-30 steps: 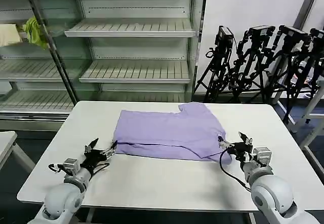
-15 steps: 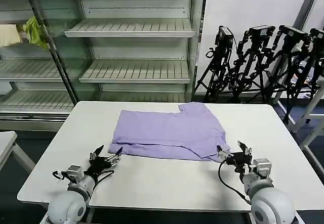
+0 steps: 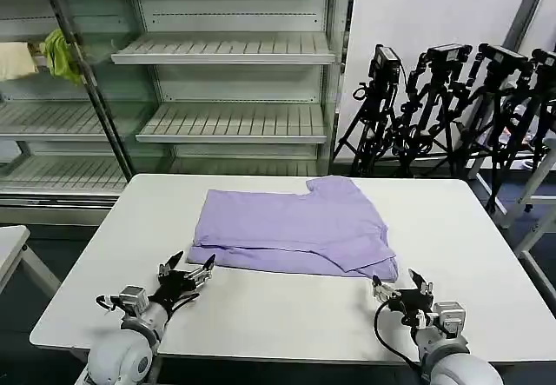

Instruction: Fold and organize the clothes.

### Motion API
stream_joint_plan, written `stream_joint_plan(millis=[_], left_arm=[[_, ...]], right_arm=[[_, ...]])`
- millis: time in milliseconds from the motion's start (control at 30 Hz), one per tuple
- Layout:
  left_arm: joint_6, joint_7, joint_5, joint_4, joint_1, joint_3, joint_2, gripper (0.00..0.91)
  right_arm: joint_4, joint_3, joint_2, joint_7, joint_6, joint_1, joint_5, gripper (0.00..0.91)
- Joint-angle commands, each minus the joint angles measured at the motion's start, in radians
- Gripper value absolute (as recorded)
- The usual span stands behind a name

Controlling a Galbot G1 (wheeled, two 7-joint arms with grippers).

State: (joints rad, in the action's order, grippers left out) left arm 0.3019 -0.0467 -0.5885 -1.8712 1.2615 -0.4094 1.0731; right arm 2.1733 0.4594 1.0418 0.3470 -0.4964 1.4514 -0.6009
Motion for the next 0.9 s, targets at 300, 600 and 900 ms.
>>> stream_joint_plan(millis=[300,600,900], left_arm=[[-0.007,0.006,0.013,0.029,-0.004,0.005,0.010,0.806],[-0.010,0.011,0.019,0.028,0.002,0.008,0.015,0.564],[-0.007,0.018,0.029,0.025,0.017,0.010,0.016,0.474]], right_arm=[[-0.074,-0.032,0.026,-0.013,0.017,-0.055,0.019,0.846],[-0.092,-0.045,0.018,-0.020,0.017,-0.095,0.018,0.343],[-0.092,-0.044,0.017,-0.026,0.021,-0.086,0.021,0.060]])
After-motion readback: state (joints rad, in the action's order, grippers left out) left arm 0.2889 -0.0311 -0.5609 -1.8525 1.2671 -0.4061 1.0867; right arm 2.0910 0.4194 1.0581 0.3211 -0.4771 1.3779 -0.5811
